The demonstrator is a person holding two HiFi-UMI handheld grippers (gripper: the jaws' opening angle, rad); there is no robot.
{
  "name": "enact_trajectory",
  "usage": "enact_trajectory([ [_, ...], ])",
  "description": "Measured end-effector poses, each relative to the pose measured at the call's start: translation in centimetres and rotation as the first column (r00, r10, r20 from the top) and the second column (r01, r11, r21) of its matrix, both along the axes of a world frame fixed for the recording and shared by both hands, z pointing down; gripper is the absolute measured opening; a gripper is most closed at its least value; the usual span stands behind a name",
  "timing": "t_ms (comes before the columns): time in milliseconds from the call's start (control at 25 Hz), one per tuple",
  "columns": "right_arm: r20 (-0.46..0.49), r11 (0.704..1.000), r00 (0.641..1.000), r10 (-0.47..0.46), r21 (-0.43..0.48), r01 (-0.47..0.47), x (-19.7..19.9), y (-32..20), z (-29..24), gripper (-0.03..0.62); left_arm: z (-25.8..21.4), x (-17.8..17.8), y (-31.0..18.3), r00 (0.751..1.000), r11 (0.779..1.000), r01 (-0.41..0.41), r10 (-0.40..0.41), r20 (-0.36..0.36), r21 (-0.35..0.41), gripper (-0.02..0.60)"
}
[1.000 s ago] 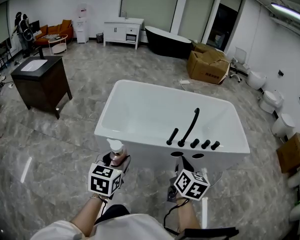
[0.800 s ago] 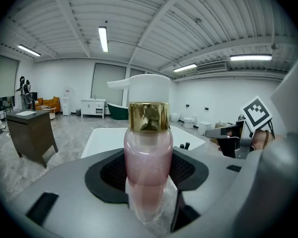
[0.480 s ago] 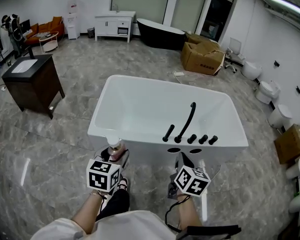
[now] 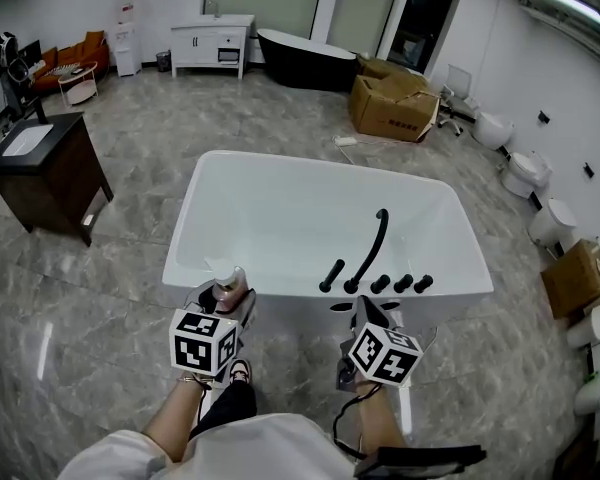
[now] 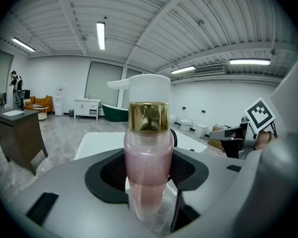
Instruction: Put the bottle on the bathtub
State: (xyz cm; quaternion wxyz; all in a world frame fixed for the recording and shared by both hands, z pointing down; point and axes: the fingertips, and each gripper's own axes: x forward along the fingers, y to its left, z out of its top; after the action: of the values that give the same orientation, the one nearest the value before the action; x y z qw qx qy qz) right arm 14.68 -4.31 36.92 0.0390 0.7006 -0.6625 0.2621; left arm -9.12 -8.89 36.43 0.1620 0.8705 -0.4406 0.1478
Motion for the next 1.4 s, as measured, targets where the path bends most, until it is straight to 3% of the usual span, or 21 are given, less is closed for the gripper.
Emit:
enact_trajectory([
  [960, -0.019, 0.999, 0.999, 0.036, 0.004, -0.036, -1.6, -15.6, -1.6, 0.026, -0.9, -1.1, -16.4, 0.997, 0.997, -0.081, 0.08, 0.018, 0.015, 0.236],
  [1200, -0.013, 0.998, 0.998, 0.067, -0.011, -0.067, -1.3, -16.9, -0.6, 0.026, -0.3, -0.3, -19.2, 0.994, 0.994, -0.107, 0.107, 0.012, 0.019, 0.236],
  [1400, -0.009, 0.995, 0.997, 0.077, -0.061, -0.078, -0.3, -16.7, 1.0, 0.026, 1.2, 0.7, -19.8, 0.994, 0.994, -0.109, 0.109, -0.003, -0.03, 0.236],
])
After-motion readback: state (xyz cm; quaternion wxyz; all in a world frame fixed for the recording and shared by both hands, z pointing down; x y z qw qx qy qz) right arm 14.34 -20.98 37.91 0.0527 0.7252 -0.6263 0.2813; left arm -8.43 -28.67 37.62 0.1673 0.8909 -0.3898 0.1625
